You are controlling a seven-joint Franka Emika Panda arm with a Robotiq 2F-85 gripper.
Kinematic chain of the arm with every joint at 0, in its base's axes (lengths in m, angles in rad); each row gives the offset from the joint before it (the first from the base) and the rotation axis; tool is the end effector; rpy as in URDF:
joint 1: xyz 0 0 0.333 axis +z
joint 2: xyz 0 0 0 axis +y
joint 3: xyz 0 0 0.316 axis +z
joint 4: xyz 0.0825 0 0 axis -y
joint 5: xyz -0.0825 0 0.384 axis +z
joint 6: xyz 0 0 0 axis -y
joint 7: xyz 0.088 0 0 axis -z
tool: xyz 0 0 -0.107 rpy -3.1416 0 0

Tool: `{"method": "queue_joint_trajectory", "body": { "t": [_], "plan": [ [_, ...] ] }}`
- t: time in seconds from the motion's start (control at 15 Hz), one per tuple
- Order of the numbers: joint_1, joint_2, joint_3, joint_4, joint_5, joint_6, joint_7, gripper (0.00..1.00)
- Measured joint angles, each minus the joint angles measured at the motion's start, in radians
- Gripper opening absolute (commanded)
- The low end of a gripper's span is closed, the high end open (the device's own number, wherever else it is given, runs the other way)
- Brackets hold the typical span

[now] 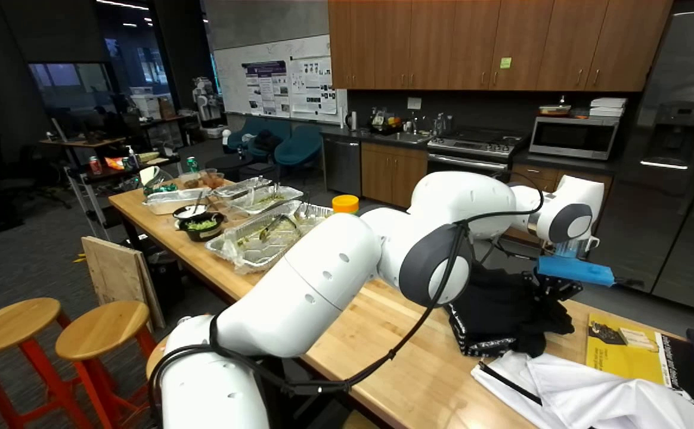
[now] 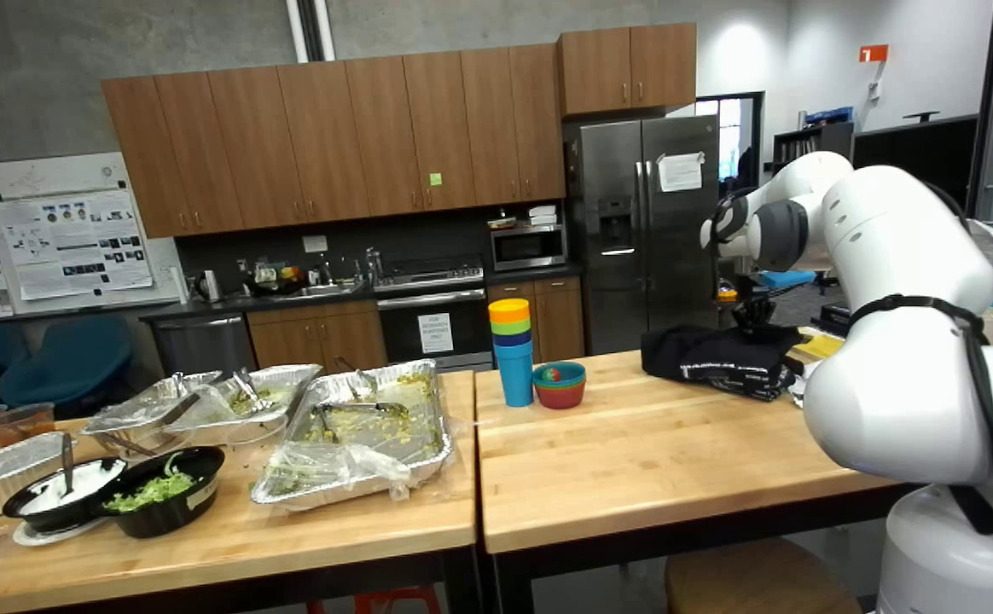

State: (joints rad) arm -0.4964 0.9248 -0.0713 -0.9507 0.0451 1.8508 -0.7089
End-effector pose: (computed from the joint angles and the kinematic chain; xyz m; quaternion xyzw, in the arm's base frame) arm 0.6691 -0.3978 0.3126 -0.9969 -0.0779 0.0134 0.0012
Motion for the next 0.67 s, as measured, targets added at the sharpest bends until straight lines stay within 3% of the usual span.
{"method": "queue_joint_trajectory", "body": {
  "t": [0.33,0.67],
  "plan": [
    [0.019,-0.144,0.000,-0.108,-0.019,0.071,-0.046,0.03],
    [0.049,-0.327,-0.001,-0.322,-0.083,0.168,-0.078,0.03]
  ]
}}
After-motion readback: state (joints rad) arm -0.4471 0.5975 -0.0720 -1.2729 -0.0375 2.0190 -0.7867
